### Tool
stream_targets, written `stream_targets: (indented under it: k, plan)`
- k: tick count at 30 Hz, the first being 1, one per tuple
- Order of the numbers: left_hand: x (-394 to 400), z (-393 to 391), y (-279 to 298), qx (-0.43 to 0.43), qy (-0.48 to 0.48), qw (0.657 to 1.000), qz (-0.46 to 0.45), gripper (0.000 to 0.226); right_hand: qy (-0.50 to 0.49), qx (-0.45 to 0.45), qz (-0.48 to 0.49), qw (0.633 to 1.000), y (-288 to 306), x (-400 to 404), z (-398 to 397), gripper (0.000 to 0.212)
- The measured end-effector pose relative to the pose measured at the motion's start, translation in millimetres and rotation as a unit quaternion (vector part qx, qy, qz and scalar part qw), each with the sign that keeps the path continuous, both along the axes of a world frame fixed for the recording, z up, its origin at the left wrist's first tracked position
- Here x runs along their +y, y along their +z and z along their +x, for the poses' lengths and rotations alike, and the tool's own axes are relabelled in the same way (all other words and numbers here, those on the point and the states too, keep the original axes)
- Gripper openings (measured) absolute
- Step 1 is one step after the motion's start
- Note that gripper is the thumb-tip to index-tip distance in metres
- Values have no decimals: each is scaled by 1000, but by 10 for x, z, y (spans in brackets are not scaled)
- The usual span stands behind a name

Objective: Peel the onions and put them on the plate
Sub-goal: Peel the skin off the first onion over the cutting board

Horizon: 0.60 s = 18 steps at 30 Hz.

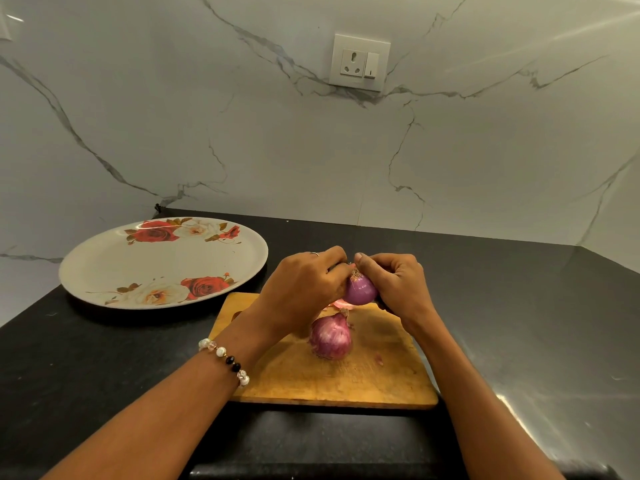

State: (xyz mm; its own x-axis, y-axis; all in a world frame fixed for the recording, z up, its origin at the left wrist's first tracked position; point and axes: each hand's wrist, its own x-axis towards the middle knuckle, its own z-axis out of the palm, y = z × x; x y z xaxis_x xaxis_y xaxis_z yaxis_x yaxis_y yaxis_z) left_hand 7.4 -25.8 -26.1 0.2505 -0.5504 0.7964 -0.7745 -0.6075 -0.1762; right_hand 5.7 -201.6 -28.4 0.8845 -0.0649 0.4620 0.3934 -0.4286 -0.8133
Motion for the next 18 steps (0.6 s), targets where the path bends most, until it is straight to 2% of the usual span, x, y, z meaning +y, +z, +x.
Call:
stream_targets:
  k: [3,6,11,15,18]
  plan:
    - [7,8,15,54,-3,997,-53,17,13,4,15,1000,5,21,-13,23]
    - [6,23,34,101,0,989,-108,16,26,2,35,999,25,38,-37,21]
    - [-7,52,32,129,15,982,-138,12,46,-2,55,997,47,60,-66,28]
    - [46,84,49,154,32,965,-211,11,44,-1,83,996,41,48,-55,38]
    - [61,88,56,158,35,958,-238,10,44,2,97,994,44,44,-53,39]
